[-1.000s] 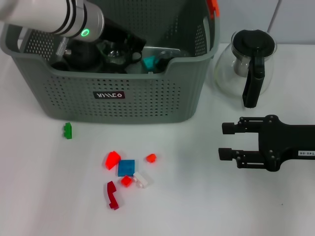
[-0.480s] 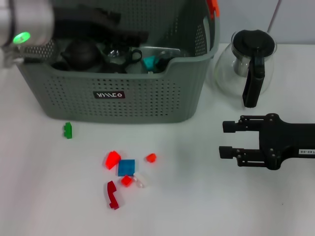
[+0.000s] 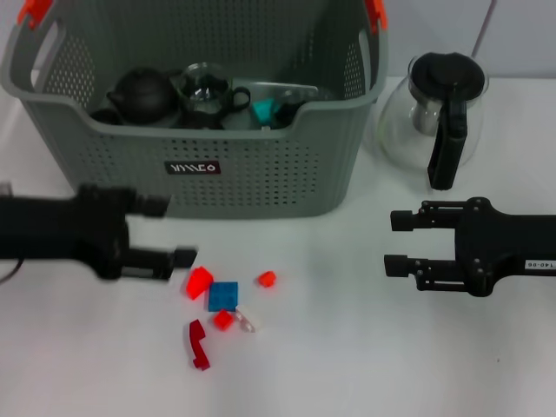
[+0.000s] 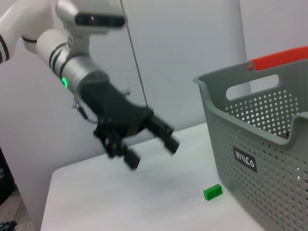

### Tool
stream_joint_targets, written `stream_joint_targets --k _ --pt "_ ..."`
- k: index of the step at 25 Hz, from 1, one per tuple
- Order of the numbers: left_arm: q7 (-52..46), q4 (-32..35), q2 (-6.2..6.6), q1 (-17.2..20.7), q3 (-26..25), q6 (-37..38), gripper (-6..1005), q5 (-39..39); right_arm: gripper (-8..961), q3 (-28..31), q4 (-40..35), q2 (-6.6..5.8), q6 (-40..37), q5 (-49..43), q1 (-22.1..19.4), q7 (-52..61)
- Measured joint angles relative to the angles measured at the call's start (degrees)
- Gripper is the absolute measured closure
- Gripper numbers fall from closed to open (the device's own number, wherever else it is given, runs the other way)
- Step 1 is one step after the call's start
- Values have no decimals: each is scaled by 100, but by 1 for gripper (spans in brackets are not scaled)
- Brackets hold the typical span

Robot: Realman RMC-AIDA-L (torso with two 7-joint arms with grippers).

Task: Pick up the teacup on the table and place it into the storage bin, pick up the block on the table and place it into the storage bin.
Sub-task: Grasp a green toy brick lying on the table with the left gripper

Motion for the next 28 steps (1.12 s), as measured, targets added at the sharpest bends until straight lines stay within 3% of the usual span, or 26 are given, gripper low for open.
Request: stream_joint_targets --k 4,8,15,28 --pt "8 111 -25 27 34 -161 145 420 265 0 2 0 6 0 0 0" --pt "16 467 -23 -26 57 -780 145 750 265 0 2 0 31 0 -16 -2" --pt "160 928 -14 -1 239 -1892 145 793 266 31 2 0 2 0 -50 -7" --pt "206 1517 -8 -38 575 -2977 145 873 266 46 2 0 16 -23 -62 -17"
